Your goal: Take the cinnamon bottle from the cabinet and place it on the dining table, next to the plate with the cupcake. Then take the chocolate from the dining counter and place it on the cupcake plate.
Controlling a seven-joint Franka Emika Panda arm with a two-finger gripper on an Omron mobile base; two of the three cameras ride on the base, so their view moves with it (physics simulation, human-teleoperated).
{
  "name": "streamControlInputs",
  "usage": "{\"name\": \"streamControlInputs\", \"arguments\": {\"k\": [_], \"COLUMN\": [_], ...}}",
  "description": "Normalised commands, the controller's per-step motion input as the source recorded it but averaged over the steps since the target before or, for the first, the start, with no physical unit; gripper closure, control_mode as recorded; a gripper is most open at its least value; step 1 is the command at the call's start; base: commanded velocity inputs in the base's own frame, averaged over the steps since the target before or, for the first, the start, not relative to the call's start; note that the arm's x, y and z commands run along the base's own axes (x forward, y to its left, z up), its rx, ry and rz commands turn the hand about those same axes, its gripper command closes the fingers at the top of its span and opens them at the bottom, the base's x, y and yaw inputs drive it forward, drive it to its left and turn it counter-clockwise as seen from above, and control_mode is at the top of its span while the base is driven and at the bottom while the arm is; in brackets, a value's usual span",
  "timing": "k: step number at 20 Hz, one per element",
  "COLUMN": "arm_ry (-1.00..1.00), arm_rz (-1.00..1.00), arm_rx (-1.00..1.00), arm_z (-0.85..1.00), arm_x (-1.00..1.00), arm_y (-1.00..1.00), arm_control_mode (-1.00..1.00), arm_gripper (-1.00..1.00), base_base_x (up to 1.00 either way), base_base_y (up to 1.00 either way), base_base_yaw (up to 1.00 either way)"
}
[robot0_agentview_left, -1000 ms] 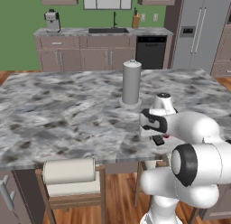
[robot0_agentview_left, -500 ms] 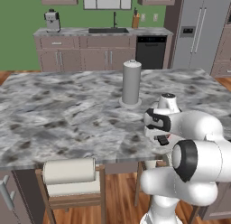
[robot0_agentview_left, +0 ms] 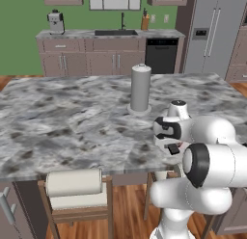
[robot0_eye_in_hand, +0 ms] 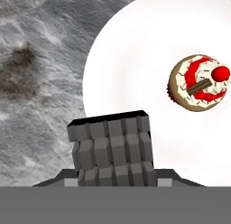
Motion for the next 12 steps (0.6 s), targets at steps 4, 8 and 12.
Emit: {"name": "streamControlInputs", "arguments": {"k": [4, 8, 12], "arm_ry": [0.0, 0.0, 0.0], "arm_rz": [-0.04, -0.05, -0.03], "arm_rx": [-0.09, -0.04, 0.0], "arm_z": [-0.01, -0.08, -0.11], "arm_x": [0.12, 0.11, 0.06], "arm_y": [-0.06, -0.05, 0.0], "arm_control_mode": [-1.0, -1.0, -1.0], "arm_gripper": [1.0, 1.0, 1.0], "base_base_x": [0.0, 0.0, 0.0], "base_base_y": [0.0, 0.0, 0.0], "base_base_yaw": [0.0, 0.0, 0.0]}}
